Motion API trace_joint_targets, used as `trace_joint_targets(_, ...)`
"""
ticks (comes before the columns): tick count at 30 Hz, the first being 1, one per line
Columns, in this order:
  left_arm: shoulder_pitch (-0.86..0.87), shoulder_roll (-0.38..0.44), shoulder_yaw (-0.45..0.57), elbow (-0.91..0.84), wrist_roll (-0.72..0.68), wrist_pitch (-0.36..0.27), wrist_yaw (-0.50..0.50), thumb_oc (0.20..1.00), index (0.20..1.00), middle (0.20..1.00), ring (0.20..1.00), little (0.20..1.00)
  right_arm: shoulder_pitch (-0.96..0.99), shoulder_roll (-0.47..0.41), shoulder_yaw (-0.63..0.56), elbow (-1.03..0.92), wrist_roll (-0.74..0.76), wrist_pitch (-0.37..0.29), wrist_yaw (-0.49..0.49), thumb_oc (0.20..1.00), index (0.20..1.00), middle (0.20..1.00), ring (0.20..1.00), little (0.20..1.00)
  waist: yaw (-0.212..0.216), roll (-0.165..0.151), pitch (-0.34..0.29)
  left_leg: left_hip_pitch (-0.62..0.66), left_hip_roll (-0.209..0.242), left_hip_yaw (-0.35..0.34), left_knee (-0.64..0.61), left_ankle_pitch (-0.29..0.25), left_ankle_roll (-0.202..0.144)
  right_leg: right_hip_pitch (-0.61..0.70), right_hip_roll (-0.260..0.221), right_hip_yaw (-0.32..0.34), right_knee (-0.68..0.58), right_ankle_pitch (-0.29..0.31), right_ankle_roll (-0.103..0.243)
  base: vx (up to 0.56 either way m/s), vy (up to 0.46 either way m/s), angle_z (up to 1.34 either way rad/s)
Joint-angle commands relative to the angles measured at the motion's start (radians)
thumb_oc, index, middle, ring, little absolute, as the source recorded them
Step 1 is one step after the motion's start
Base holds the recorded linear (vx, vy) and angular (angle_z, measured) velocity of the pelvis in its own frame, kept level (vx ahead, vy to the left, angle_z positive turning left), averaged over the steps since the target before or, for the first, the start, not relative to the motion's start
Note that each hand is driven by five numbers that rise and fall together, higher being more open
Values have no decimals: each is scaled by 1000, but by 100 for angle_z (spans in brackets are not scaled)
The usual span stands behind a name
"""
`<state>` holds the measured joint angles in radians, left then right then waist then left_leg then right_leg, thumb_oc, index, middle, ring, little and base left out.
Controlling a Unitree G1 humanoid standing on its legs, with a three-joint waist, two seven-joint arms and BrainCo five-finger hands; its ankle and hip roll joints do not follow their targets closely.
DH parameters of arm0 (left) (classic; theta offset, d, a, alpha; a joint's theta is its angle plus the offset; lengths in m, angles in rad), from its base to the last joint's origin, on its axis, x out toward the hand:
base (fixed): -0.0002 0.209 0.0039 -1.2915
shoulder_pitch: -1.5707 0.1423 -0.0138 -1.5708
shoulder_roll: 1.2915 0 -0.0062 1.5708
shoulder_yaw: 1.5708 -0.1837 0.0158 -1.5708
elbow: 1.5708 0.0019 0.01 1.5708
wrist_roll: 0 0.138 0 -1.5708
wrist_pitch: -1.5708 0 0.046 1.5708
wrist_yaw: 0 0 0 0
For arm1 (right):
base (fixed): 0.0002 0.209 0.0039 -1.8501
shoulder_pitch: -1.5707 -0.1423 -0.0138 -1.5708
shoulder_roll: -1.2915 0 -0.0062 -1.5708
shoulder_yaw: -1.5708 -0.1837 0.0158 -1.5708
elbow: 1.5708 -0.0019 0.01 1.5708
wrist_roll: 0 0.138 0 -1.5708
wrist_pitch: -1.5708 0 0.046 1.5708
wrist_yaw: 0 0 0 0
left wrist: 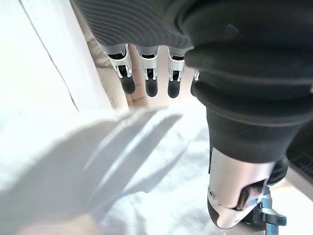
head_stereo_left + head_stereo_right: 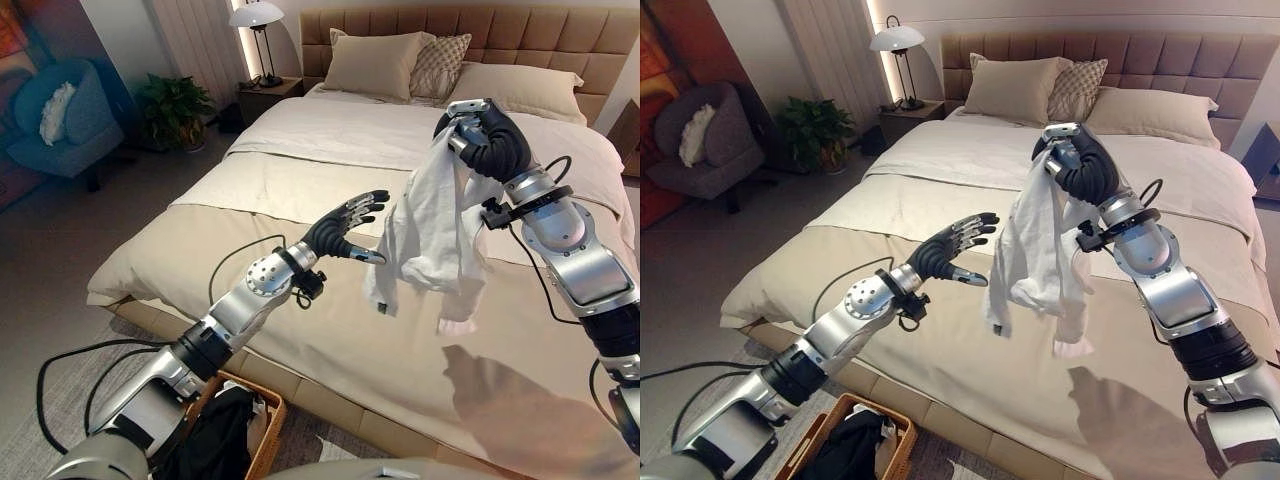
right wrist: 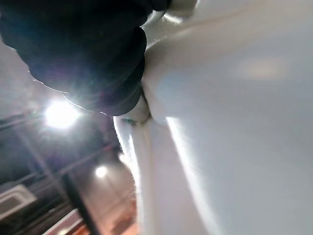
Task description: Pick up clothes into the bucket
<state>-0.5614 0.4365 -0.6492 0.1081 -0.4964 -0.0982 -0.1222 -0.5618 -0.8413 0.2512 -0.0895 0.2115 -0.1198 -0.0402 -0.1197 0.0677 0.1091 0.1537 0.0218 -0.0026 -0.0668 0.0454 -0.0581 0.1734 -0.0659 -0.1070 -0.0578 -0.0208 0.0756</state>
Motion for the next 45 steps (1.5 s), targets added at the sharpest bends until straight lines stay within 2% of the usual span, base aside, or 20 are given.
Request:
trace_joint_targets(1, -93, -49, -22, 95, -64, -14, 20, 1000, 1000, 1000, 1000, 1000, -37, 4, 2, -90, 55, -63, 16, 200, 200, 200, 200, 200, 25, -65, -52, -30, -21, -2, 101, -103, -4, -28, -39, -50, 64, -38, 26, 3, 10, 5)
trace_joint_targets(8, -106, -101, -106, 60, -337, 56, -17, 1000, 1000, 1000, 1000, 1000, -47, 22, 64, -133, 118, -50, 65, 200, 200, 200, 200, 200, 21, -62, -45, -35, -28, -12, 97, -96, -2, -27, -47, -71, 68, -34, 31, -9, 28, 6)
trace_joint_targets(20, -126, -121, -132, 58, -378, 82, 10, 1000, 1000, 1000, 1000, 1000, -42, 81, 94, -164, 190, -34, 87, 200, 200, 200, 200, 200, 29, -69, -45, -45, -42, -21, 102, -101, 10, -40, -62, -75, 81, -28, 40, -5, 18, 6)
trace_joint_targets(21, -120, -122, -133, 55, -387, 86, 4, 507, 507, 507, 507, 507, -42, 89, 95, -168, 190, -36, 86, 200, 200, 200, 200, 200, 29, -68, -45, -44, -43, -20, 101, -102, 12, -42, -63, -72, 81, -27, 42, -1, 32, -1)
trace_joint_targets(22, -119, -120, -133, 52, -382, 84, 2, 332, 332, 332, 332, 332, -39, 94, 94, -167, 195, -34, 87, 200, 200, 200, 200, 200, 30, -68, -45, -45, -44, -20, 101, -102, 13, -44, -64, -70, 81, -26, 43, -3, 33, 0)
trace_joint_targets(23, -115, -118, -131, 50, -374, 84, 3, 228, 228, 228, 228, 228, -38, 96, 92, -169, 195, -33, 88, 200, 200, 200, 200, 200, 30, -68, -46, -44, -44, -21, 100, -103, 15, -46, -65, -68, 81, -25, 44, -8, 43, 0)
trace_joint_targets(24, -106, -117, -129, 51, -356, 82, 3, 200, 200, 200, 200, 200, -34, 105, 85, -173, 194, -34, 83, 200, 200, 200, 200, 200, 31, -67, -47, -44, -46, -20, 97, -103, 18, -51, -66, -62, 82, -23, 46, -4, 33, -2)
trace_joint_targets(27, -92, -110, -120, 53, -317, 79, 6, 200, 200, 200, 200, 200, -30, 109, 72, -180, 188, -36, 75, 200, 200, 200, 200, 200, 33, -66, -47, -44, -47, -18, 96, -104, 21, -55, -68, -55, 83, -21, 47, -4, 29, -6)
trace_joint_targets(30, -74, -81, -89, 50, -163, 67, 14, 200, 200, 200, 200, 200, -12, 136, 26, -188, 185, -44, 51, 200, 200, 200, 200, 200, 39, -63, -45, -44, -51, -16, 96, -108, 28, -62, -70, -45, 88, -19, 50, -2, 24, -10)
trace_joint_targets(33, -43, -82, -55, 68, -108, 61, 28, 200, 200, 200, 200, 200, 1, 162, -14, -197, 199, -50, 28, 200, 200, 200, 200, 200, 43, -63, -48, -41, -53, -16, 95, -112, 32, -63, -71, -38, 89, -20, 51, -1, 10, -2)
trace_joint_targets(38, 14, -86, -6, 87, -65, 59, 46, 200, 200, 200, 200, 200, 12, 212, -66, -212, 246, -59, -4, 200, 200, 200, 200, 200, 48, -63, -54, -38, -55, -17, 89, -112, 39, -67, -73, -29, 90, -18, 52, 0, 0, 0)
trace_joint_targets(45, 58, -58, 45, 59, -50, 58, 44, 200, 200, 200, 200, 200, 34, 220, -121, -219, 250, -65, -35, 200, 200, 200, 200, 200, 53, -65, -62, -37, -58, -23, 89, -113, 40, -63, -74, -32, 87, -17, 53, 0, 0, 0)
